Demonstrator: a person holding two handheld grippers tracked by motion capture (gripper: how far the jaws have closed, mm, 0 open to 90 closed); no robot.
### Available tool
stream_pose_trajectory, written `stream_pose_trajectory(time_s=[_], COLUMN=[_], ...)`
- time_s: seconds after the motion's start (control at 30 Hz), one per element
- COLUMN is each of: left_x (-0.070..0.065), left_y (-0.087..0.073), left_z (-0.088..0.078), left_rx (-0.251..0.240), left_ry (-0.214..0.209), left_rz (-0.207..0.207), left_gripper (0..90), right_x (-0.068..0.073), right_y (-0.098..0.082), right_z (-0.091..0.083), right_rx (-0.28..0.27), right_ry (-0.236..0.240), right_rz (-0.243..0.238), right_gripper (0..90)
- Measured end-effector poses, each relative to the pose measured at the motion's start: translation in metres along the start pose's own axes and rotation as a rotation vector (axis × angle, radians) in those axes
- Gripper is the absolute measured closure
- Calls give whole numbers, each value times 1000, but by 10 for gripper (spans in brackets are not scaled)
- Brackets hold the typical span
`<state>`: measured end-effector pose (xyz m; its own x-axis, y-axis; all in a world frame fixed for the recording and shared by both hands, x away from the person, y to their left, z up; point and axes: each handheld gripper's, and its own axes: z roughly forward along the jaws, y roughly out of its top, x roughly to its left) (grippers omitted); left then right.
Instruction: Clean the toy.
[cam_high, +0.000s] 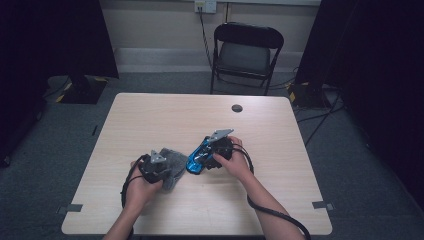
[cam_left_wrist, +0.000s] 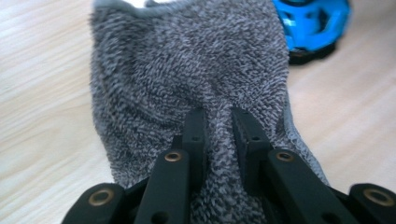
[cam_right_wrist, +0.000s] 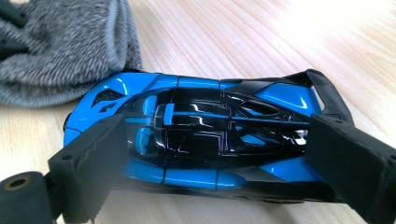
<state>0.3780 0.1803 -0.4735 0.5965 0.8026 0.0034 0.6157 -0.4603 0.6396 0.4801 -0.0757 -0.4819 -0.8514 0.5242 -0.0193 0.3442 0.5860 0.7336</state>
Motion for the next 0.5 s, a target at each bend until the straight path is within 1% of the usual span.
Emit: stream_pose_trajectory(time_s=[0.07, 0.13, 0.2, 0.27, 0.3, 0.33, 0.4, 0.43, 0.47, 0.5], left_x=[-4, -5, -5, -4, -3, -1, 1, 3, 3, 6], left_y=[0, 0, 0, 0, 0, 0, 3, 3, 3, 5], left_z=[0, 1, 1, 1, 1, 0, -2, -2, -2, 0], left_rx=[0, -11, -19, -42, -64, -94, -140, -178, -178, -248], left_ry=[-20, -27, -43, -54, -58, -53, -46, -48, -48, -5], left_rz=[6, 8, -1, -29, -45, -56, -75, -83, -83, -51], left_gripper=[770, 752, 718, 661, 606, 541, 505, 482, 459, 431], right_x=[0, 0, 0, 0, 0, 0, 0, 0, 0, 0], right_y=[0, 0, 0, -1, -1, -1, -1, -1, -1, -1], right_z=[0, 0, 0, 0, 0, 0, 0, 0, 0, 0], right_rx=[1, 1, -2, -6, -7, -8, -8, -7, -7, -8], right_ry=[0, 0, 1, 1, 1, 1, 1, 1, 1, 1], right_rz=[-1, -1, 1, -1, -1, -1, -1, 1, 1, 1], right_gripper=[59, 59, 59, 59, 59, 59, 59, 59, 59, 59])
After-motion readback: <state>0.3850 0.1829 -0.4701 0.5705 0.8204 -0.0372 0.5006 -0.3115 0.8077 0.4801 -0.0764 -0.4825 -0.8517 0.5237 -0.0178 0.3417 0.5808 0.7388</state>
